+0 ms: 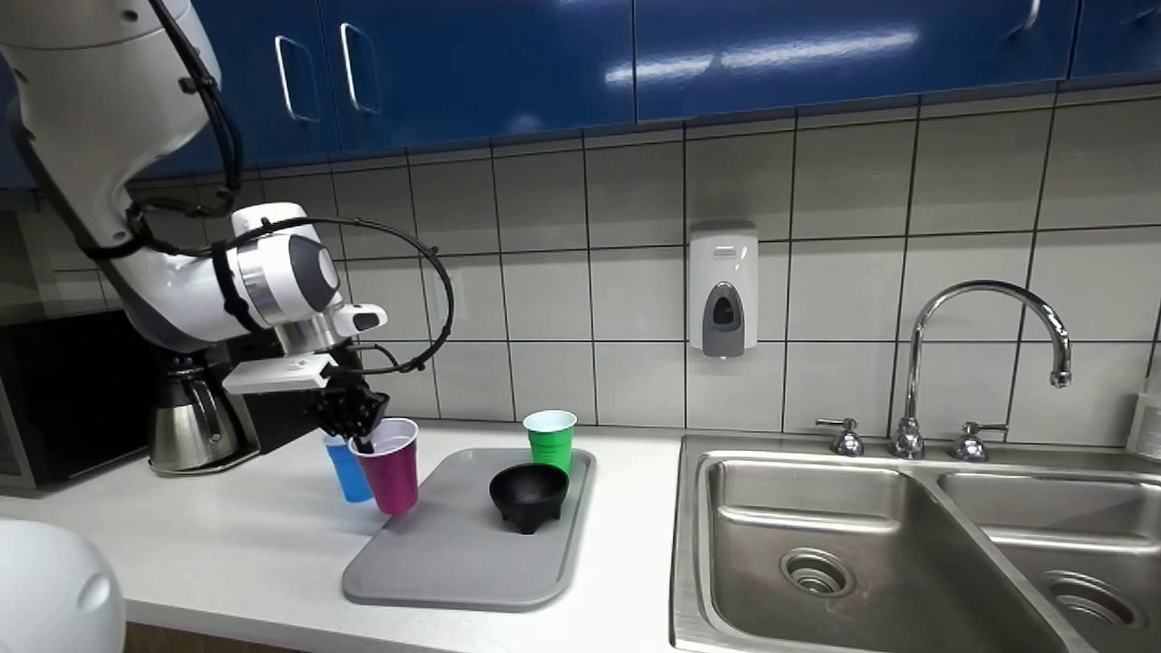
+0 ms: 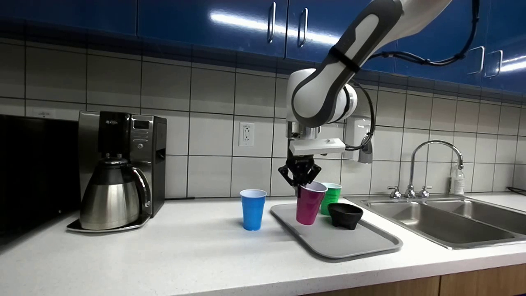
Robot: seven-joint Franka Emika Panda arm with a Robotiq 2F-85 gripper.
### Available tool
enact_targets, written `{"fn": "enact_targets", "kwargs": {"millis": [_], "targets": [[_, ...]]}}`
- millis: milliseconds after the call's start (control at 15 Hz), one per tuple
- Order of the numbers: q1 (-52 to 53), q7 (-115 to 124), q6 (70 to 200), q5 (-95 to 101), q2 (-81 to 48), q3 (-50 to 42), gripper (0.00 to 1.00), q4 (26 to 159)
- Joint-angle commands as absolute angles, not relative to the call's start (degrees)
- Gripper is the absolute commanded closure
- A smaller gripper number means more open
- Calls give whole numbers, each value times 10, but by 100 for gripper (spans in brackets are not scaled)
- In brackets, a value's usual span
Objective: Remove the blue, purple and green cups from the tray
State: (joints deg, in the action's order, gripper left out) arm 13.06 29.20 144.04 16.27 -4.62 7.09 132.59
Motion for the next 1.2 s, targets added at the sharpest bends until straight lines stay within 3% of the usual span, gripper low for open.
{"fn": "enact_targets", "kwargs": {"millis": [0, 1133], "targets": [[136, 275, 1451, 154, -55, 87, 99, 1311], [170, 183, 1469, 80, -124, 121, 99, 1281]]}}
